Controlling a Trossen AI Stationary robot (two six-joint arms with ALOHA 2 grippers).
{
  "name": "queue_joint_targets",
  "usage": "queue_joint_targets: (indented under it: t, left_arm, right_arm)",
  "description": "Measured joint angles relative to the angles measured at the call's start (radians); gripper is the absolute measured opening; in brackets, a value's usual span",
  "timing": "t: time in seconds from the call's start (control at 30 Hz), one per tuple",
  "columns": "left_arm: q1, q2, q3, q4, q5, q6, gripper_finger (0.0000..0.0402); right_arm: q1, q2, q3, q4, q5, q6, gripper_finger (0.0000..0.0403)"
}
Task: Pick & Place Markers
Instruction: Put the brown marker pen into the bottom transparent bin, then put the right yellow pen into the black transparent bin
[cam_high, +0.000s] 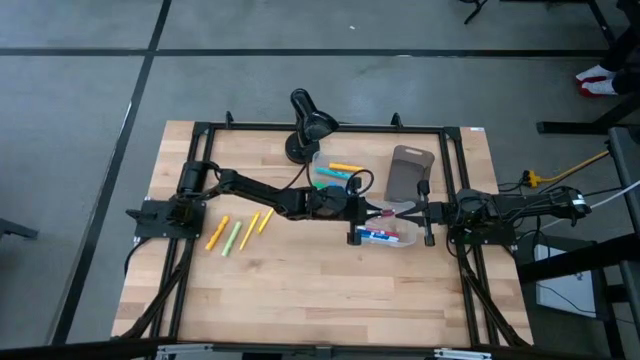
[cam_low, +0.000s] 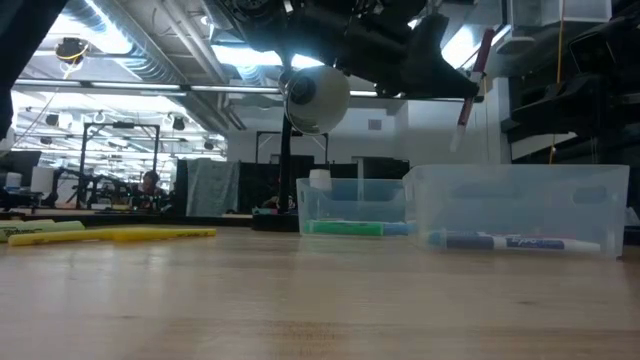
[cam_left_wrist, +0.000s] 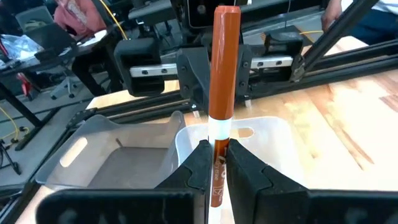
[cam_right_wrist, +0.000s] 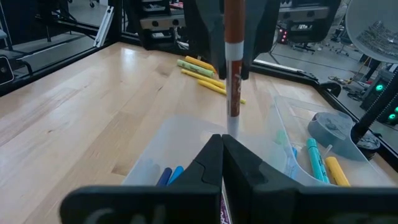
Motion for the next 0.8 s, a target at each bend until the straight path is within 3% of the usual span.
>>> queue_joint_targets:
  t: [0.37, 0.8]
  left_arm:
    - [0.019, 0.000, 0.000, -0.001, 0.000, -0.007, 0.0033]
    - [0.035, 0.000, 0.000, -0.001, -0.003, -0.011, 0.0108]
  right_arm:
    - [0.000, 0.000, 0.000, 0.000, 0.000, 0.000, 0.0007]
    - [0.000, 0.000, 0.000, 0.000, 0.000, 0.000, 0.0007]
